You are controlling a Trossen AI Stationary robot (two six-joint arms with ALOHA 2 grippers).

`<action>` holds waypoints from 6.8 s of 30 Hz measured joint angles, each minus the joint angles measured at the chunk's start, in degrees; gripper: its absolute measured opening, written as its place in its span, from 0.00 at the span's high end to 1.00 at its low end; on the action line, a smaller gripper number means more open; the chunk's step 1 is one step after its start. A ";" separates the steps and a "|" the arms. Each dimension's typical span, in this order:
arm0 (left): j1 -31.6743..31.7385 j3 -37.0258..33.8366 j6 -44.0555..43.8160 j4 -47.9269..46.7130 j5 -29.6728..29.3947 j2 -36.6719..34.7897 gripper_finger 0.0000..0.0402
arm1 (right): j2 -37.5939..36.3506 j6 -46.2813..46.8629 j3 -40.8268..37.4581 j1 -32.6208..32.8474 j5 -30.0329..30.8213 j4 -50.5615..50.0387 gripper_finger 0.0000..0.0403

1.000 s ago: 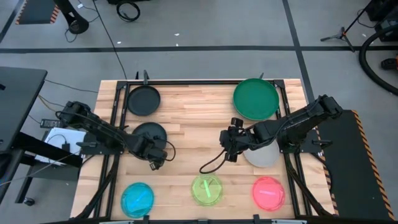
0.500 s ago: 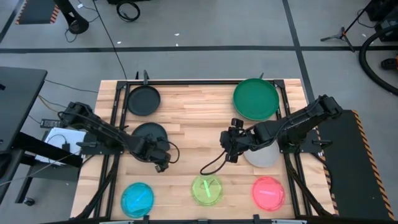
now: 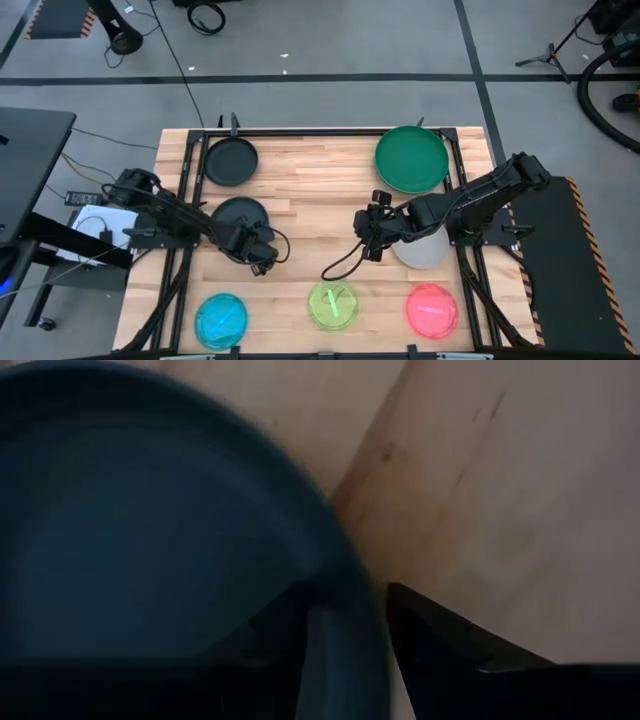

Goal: Stack plastic plates
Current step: Stack the bottom black plate on top of the black plate, then stack the stacked black plates on top of the dark green plate

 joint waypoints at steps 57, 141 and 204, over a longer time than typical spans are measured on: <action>50.69 -4.32 38.64 4.15 -9.79 -8.83 0.96 | 0.00 7.37 -0.02 3.91 -2.78 2.15 0.52; -2.19 10.59 58.24 11.02 -9.55 -3.98 0.90 | 12.48 -56.97 -0.04 13.53 14.28 22.24 0.40; -9.74 13.46 36.72 0.70 -13.27 -23.56 0.41 | 13.04 -55.38 -0.04 6.56 33.10 19.23 0.80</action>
